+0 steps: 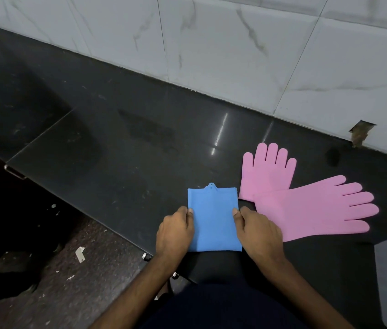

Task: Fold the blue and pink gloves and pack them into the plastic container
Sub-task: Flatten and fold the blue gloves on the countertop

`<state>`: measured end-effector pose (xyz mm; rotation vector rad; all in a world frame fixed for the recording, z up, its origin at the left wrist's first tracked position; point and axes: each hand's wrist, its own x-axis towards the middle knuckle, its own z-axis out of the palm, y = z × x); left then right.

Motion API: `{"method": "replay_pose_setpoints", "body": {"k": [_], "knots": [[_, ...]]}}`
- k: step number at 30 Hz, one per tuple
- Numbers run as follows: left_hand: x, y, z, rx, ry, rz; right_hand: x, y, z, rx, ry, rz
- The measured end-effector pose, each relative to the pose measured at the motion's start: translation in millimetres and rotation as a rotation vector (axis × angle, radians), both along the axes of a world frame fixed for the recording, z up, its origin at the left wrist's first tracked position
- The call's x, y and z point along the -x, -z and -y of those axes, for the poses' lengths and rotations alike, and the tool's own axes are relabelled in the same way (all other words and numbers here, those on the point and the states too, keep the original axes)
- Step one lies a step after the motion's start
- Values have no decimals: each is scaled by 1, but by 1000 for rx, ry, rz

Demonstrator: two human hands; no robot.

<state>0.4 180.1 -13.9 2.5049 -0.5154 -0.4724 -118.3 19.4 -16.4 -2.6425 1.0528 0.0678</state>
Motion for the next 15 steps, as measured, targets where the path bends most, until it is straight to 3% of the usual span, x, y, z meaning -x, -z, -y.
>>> {"method": "replay_pose_setpoints", "body": {"k": [3,6,10,13,15], "knots": [[-1,-1,0,10,-8,-18,3,-4,-2,23,-28,174],[-3,0,0,28,-8,-29,0,-9,-9,88,-208,297],[-7,1,-1,63,-10,-63,-14,-5,-24,63,-490,129],[-11,0,-3,128,-38,-131,-19,14,-26,37,-514,14],[-10,-1,-6,118,-47,-37,-18,23,-26,54,-493,25]]}}
